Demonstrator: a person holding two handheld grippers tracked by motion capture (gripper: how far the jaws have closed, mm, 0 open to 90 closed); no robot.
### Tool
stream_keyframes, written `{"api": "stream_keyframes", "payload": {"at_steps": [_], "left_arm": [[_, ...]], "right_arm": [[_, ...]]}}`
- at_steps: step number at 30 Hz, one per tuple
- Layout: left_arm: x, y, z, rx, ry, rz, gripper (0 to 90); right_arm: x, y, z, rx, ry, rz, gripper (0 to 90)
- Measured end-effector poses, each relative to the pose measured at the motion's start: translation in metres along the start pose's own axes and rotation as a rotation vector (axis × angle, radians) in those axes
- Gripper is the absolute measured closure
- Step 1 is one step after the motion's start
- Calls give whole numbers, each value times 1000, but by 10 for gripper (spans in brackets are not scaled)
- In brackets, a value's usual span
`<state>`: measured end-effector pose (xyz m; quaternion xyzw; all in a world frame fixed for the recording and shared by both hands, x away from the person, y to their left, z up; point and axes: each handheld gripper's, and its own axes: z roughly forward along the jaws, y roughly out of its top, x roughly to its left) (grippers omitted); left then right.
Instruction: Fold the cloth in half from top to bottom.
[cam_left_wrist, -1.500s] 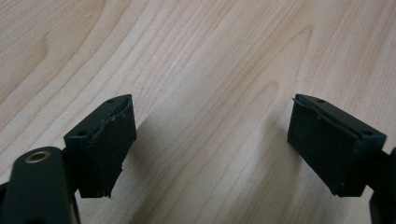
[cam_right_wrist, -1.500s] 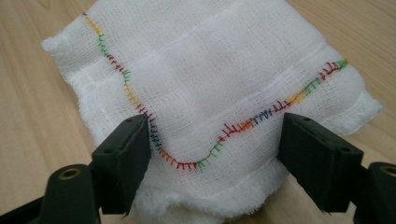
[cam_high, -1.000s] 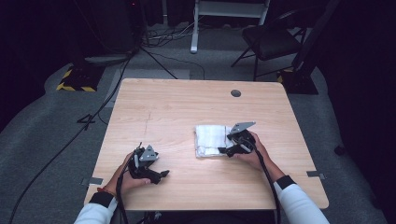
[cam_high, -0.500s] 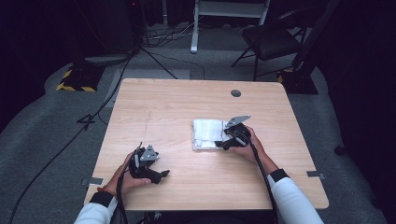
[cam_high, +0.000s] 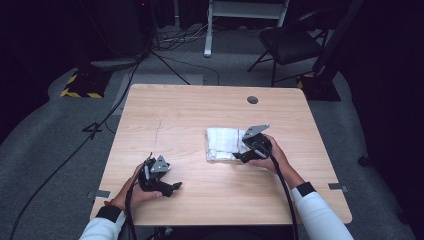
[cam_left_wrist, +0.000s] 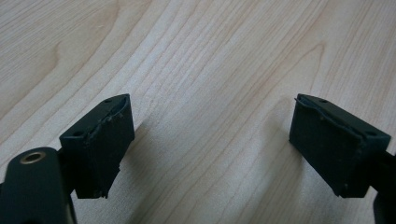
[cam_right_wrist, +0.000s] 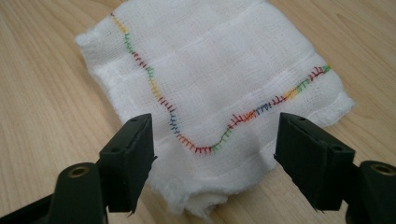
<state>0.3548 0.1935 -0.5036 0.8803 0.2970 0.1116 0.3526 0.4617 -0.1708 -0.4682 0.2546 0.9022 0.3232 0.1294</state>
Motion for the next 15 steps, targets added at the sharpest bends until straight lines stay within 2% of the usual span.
{"api": "stream_keyframes", "payload": {"at_steps": [7,9,12,15], "left_arm": [[0,0,0,-1,2,1,143],[0,0,0,-1,1,1,142],[0,0,0,-1,1,1,142],[0,0,0,-1,2,1,142]], "right_arm": [[5,-4,-14,19,-23,-27,282],[6,-7,-21,14,-49,-50,291],[9,-12,-28,49,-72,-75,288],[10,-17,-35,58,-81,-88,289]]}}
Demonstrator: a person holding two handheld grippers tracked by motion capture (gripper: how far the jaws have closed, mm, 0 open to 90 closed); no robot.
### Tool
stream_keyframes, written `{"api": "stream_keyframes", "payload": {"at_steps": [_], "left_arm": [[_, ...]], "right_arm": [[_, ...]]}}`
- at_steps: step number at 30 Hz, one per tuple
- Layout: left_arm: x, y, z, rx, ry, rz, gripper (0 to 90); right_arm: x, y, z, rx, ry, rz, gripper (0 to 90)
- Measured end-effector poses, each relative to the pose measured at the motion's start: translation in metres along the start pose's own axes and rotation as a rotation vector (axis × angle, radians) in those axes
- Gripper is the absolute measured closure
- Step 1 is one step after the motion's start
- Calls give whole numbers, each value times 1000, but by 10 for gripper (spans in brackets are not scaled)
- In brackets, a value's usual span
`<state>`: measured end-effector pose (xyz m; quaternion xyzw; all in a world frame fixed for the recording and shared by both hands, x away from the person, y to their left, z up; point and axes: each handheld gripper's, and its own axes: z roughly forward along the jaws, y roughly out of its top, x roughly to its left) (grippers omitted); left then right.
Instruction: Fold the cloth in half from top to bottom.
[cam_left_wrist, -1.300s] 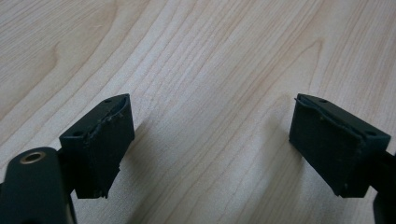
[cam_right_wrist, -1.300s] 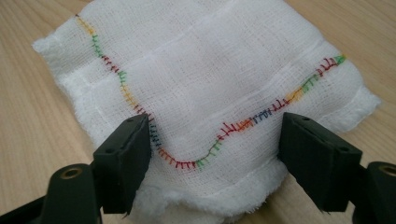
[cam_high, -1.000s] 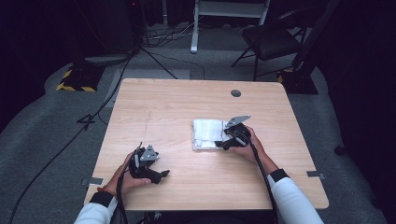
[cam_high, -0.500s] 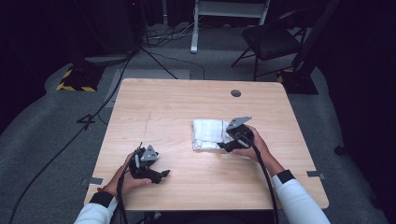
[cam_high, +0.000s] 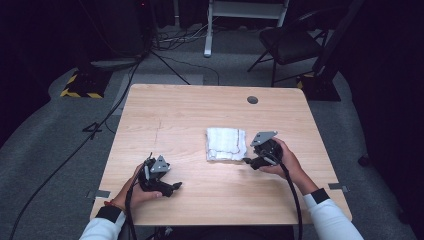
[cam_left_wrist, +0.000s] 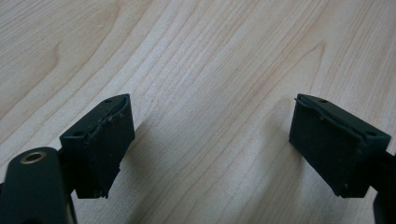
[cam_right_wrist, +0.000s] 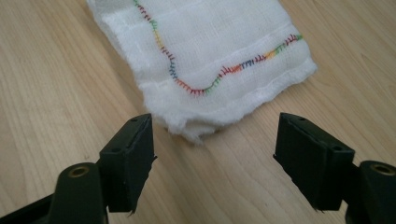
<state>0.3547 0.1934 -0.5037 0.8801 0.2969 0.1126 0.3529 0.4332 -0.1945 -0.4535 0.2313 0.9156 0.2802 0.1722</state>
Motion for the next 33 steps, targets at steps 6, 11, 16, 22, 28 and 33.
{"api": "stream_keyframes", "payload": {"at_steps": [6,11,16,22,28,33], "left_arm": [[0,0,0,0,0,0,142],[0,0,0,0,0,0,143],[0,0,0,0,0,0,143],[0,0,0,0,0,0,142],[0,0,0,0,2,-2,143],[-1,0,0,0,5,-9,144]], "right_arm": [[1,-11,-13,11,-14,-8,288],[5,-21,-19,34,-11,-16,290],[6,-31,-27,29,-28,-13,288],[10,-47,-32,29,-38,5,286],[13,-65,-42,19,-19,14,302],[14,-82,-48,13,-29,31,294]]}}
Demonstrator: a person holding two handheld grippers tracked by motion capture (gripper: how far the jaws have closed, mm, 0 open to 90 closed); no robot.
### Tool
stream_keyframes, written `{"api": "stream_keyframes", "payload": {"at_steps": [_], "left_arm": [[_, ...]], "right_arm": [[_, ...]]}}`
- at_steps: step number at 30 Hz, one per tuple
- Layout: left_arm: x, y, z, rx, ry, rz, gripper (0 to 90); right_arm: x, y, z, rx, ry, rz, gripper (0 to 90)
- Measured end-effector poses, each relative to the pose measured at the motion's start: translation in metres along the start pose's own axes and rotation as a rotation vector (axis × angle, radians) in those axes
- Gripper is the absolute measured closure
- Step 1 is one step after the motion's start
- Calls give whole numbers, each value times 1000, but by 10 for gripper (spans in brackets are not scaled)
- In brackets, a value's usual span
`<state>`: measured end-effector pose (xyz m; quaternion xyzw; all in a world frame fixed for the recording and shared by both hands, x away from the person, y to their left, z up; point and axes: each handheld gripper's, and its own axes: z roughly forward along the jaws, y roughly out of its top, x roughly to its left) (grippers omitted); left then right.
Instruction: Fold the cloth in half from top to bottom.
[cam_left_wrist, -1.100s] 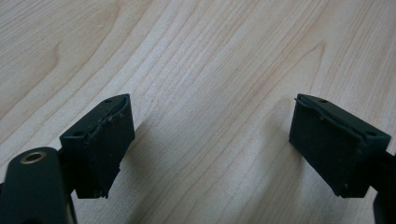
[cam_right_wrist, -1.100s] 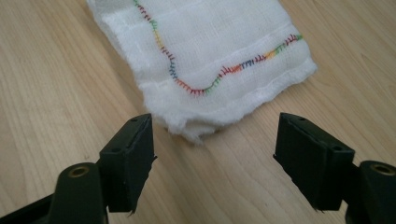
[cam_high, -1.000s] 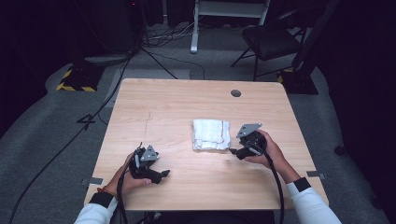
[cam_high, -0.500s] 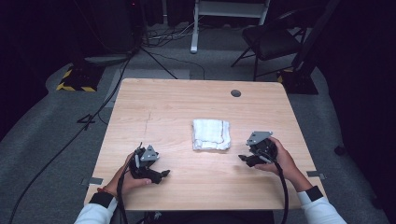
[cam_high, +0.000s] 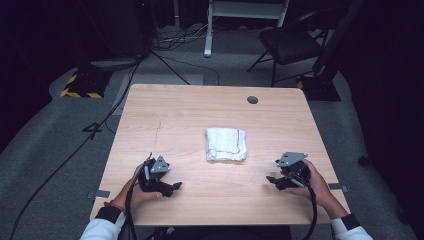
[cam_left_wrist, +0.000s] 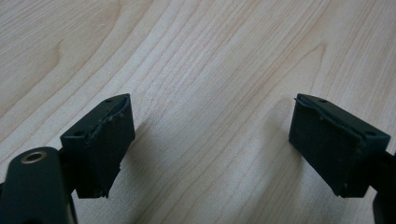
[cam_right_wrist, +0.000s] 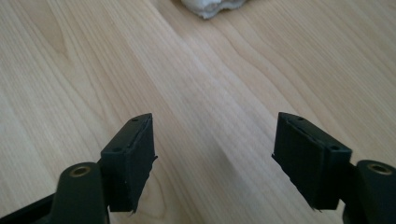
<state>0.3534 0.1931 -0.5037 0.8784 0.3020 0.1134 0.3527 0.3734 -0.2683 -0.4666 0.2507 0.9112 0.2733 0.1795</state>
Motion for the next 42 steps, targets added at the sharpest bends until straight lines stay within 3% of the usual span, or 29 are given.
{"api": "stream_keyframes", "payload": {"at_steps": [7,22,27,29,35,42], "left_arm": [[0,0,0,0,0,-1,145],[0,0,0,0,0,-1,144],[0,0,0,0,1,-1,144],[0,0,0,0,1,-1,145],[0,0,0,0,1,-1,144],[-1,0,0,0,5,-8,144]], "right_arm": [[-1,-26,-7,2,-10,46,284],[-20,-88,-34,-23,-39,208,263],[-25,-110,-39,-94,-22,295,241],[-26,-120,-42,-127,-38,330,240],[-24,-129,-44,-167,-67,352,234],[-24,-128,-43,-163,-84,371,223]]}}
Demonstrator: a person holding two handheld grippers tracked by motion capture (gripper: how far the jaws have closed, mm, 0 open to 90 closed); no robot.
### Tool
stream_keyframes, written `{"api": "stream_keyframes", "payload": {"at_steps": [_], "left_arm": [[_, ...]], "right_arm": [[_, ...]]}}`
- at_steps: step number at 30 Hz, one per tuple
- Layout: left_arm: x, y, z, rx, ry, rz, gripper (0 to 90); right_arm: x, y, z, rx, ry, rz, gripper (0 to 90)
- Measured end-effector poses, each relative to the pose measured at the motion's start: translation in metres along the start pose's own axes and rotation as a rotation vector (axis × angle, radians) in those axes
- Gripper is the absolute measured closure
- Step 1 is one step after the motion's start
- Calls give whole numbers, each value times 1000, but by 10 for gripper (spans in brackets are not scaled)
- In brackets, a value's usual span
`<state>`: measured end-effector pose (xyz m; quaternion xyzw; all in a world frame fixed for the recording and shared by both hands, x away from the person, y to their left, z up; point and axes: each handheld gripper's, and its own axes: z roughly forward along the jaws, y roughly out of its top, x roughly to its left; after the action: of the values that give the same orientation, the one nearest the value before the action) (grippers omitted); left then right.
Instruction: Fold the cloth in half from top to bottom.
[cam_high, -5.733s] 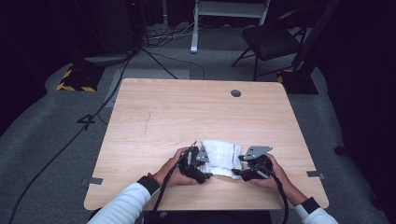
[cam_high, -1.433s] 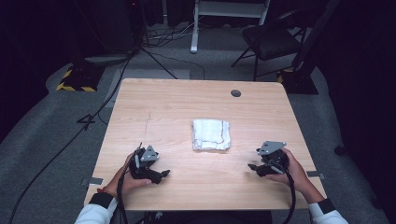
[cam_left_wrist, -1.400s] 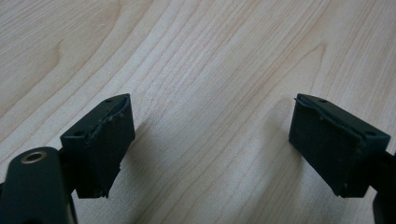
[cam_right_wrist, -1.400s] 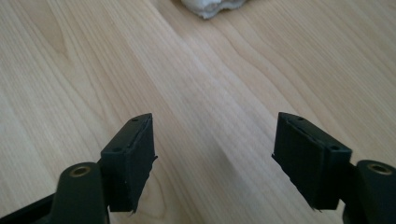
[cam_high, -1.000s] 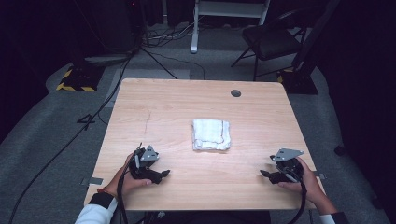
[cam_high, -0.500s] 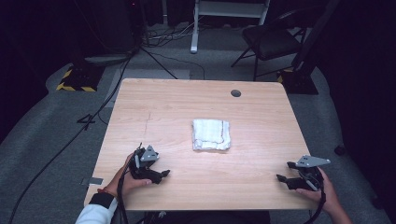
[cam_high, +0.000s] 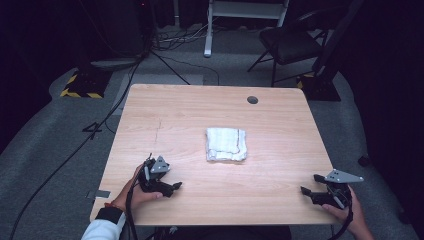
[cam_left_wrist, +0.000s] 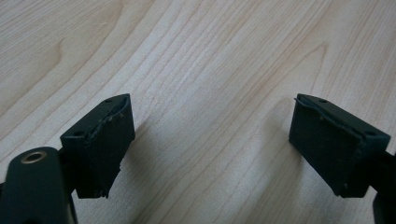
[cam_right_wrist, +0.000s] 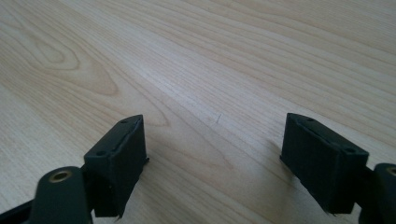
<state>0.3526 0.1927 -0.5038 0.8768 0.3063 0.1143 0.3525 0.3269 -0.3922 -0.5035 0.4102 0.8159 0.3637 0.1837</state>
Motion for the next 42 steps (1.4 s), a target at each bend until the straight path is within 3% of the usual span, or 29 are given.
{"api": "stream_keyframes", "payload": {"at_steps": [42], "left_arm": [[1,1,1,0,1,4,143]], "right_arm": [[-2,0,0,-1,-7,16,232]]}}
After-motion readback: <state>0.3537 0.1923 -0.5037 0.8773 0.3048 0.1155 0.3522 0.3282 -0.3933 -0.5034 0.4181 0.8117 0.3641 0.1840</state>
